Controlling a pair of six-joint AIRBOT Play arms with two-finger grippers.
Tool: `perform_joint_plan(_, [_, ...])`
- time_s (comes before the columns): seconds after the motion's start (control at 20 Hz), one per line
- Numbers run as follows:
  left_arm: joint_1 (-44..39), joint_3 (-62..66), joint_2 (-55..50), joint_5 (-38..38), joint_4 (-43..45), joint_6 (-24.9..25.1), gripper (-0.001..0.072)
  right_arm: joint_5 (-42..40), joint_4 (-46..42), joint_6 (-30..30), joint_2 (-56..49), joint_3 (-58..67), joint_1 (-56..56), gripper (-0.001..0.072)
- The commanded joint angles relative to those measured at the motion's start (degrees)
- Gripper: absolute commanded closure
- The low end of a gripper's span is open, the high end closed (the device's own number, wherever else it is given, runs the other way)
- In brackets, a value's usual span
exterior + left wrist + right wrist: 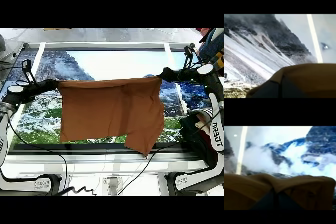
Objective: Fold the clothes and pants, and hang the long-sleeved shirts on hangers.
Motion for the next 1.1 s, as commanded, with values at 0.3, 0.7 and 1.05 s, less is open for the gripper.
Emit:
perform_joint_plan(0.3, [0.8, -0.1, -1.5, -18.5, 28.4, -20.3, 0.069, 16.3, -16.9, 4.2, -1.8, -5.8, 0.4, 0.0698])
perform_joint_plan(0.7, [1.5, -0.1, -0.8, -27.9, 28.2, -23.5, 0.001, 19.5, -18.3, 5.9, -1.6, -6.8, 0.1, 0.0168])
perform_joint_plan(1.05, [4.1, -0.1, 12.5, -37.0, 34.6, -23.5, 0.001, 35.4, -22.1, 4.0, 5.5, -14.0, -7.2, 0.0352])
